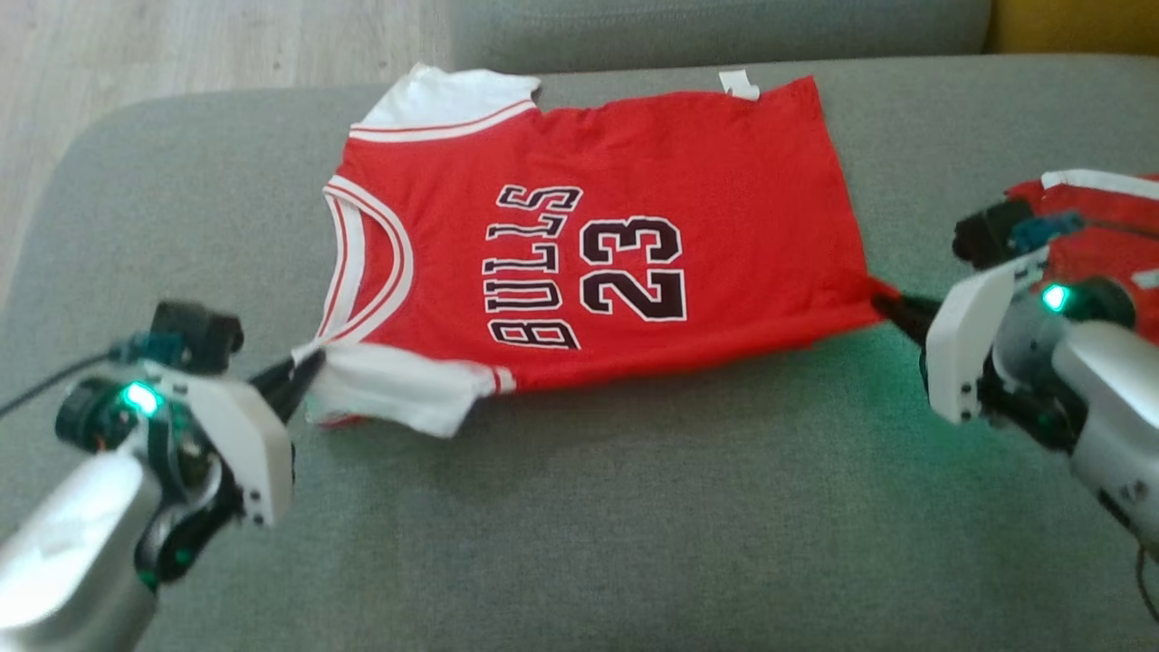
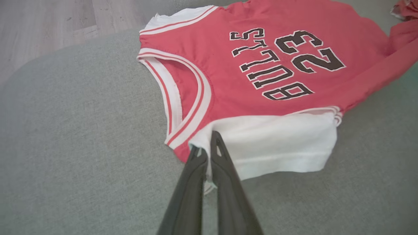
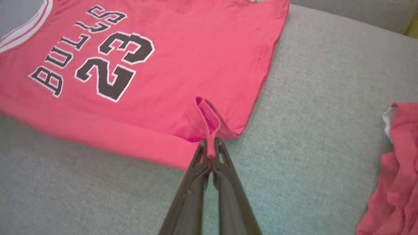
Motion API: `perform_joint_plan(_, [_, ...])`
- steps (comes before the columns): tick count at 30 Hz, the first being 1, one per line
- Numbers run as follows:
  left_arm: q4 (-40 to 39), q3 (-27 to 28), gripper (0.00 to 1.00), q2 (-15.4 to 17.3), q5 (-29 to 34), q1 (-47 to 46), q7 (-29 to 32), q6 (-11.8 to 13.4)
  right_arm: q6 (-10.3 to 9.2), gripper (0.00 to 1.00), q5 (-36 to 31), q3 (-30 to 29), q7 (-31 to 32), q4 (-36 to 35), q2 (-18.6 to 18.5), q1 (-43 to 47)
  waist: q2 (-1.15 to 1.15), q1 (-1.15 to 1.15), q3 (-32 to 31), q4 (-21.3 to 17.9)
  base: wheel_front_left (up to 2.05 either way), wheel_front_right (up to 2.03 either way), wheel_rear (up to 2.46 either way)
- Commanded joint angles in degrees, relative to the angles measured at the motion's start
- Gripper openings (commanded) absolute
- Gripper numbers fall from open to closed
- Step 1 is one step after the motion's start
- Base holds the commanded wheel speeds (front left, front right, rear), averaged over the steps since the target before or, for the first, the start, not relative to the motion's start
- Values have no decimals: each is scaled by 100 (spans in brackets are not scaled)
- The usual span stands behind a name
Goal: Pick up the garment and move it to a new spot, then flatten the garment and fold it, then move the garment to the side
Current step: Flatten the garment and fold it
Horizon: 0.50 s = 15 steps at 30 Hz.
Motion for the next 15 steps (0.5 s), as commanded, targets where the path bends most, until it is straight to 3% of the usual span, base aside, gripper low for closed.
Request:
perform_joint_plan(1, [-17, 269, 0, 162, 71, -543, 29, -35, 37, 0, -27, -107, -100, 7, -32, -232, 0, -1, 90, -15, 0, 0, 0])
perform_joint_plan(15, [1412, -47, 0, -310, 322, -2025, 112, -267, 37, 0, -220, -68, -430, 803, 542, -893, 0, -1, 620, -203, 0, 0, 0])
